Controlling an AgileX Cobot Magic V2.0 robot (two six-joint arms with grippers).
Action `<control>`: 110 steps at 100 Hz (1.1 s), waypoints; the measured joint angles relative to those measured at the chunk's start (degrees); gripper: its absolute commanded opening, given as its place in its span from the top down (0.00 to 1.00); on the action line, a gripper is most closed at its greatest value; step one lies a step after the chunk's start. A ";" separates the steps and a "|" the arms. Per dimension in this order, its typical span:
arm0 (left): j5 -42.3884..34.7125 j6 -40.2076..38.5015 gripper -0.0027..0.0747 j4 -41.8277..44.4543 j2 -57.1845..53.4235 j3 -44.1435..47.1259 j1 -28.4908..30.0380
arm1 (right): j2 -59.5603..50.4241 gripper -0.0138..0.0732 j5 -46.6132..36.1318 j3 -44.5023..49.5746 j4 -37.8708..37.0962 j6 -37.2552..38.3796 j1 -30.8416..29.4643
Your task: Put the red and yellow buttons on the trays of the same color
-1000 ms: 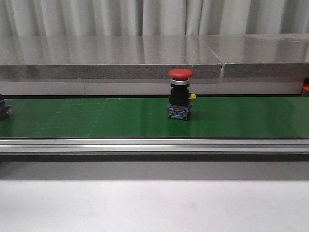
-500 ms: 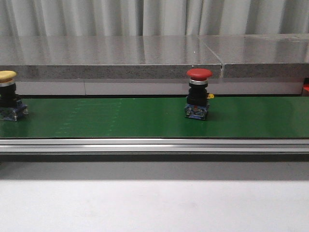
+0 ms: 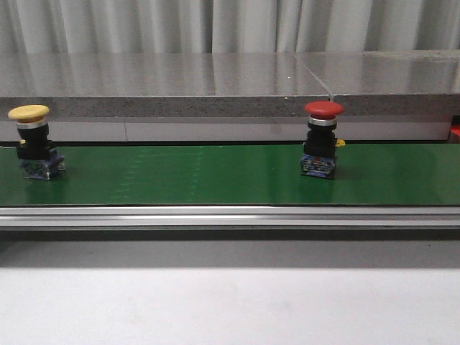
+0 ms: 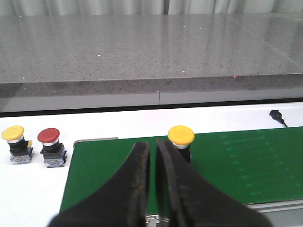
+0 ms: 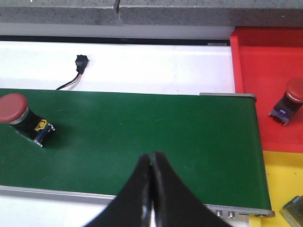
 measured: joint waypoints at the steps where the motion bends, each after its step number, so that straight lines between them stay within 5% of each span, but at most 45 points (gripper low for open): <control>1: 0.00 0.00 0.99 0.00 0.00 0.00 0.00 | 0.00 0.92 0.00 0.00 0.00 0.00 0.00; 66: 0.00 0.00 0.99 -0.03 0.00 0.00 0.00 | 0.00 0.89 -0.21 0.00 0.00 0.00 0.00; 80: 0.00 0.00 0.99 -0.03 0.00 0.00 0.00 | 0.00 0.70 0.49 0.00 0.54 0.00 0.00; 99: 0.00 0.00 0.99 -0.03 0.00 0.00 0.00 | 0.00 0.23 2.10 0.00 0.90 0.00 0.00; 110: 0.00 0.00 0.99 -0.03 0.00 0.00 0.00 | 0.00 0.13 2.19 0.00 1.12 0.00 0.00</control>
